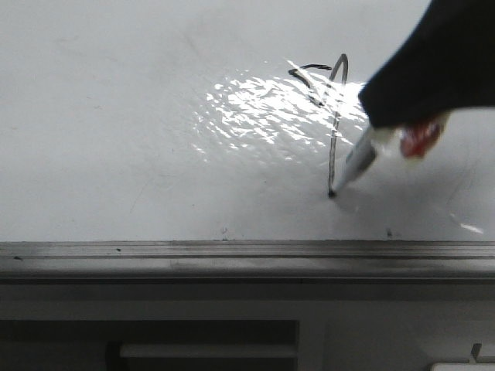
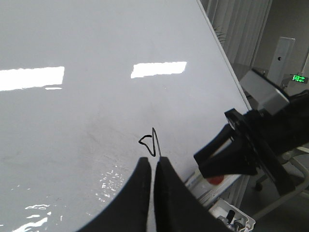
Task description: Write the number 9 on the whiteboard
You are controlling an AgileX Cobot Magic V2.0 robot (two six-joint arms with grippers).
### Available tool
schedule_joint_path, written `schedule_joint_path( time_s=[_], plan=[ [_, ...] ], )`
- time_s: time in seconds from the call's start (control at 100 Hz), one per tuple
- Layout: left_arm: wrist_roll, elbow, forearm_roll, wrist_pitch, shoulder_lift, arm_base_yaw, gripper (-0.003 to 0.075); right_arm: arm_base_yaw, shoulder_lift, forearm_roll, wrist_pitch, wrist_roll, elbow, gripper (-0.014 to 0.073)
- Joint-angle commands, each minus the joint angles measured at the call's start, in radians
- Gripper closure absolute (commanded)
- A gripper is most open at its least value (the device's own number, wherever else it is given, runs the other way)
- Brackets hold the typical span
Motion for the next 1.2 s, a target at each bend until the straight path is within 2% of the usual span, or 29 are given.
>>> schedule_joint_path(
  time_s=[0.0,0.33,0.54,0.63,0.7,0.87,0.96,1.12,1.19],
  plan=[
    [-0.006,-0.029,-0.009,-0.021,0.005,-0.005,0.0741,0.012,0.004,-0.037,0.058,-0.006,0.007,0.0654],
    [-0.002,-0.029,-0.004,-0.021,0.005,-0.005,0.0741,0.016,-0.001,-0.039,0.015,0.005,-0.009,0.0655],
    [-0.002,-0.029,-0.004,-0.021,0.005,-0.005,0.0741,0.093,-0.092,-0.038,-0.068,0.005,-0.117,0.0655],
    [-0.002,-0.029,0.004,-0.017,0.027,-0.005,0.0735,0.116,-0.107,-0.038,-0.054,0.005,-0.143,0.0655],
    [-0.002,-0.031,0.014,0.003,0.059,-0.005,0.0691,0.122,-0.109,-0.038,-0.022,0.003,-0.148,0.0657],
    [-0.002,-0.066,0.014,0.085,0.223,-0.005,0.0514,0.129,-0.105,-0.038,0.031,-0.062,-0.148,0.0662],
    [0.0,-0.108,0.051,0.16,0.347,-0.005,0.0486,0.153,-0.105,-0.029,0.026,-0.101,-0.148,0.0662],
    [0.002,-0.223,0.234,0.297,0.544,-0.007,0.0412,0.236,-0.105,0.071,0.05,-0.226,-0.148,0.0662],
    [0.009,-0.274,0.3,0.339,0.606,-0.007,0.0385,0.281,-0.105,0.076,0.072,-0.272,-0.148,0.0662]
  ],
)
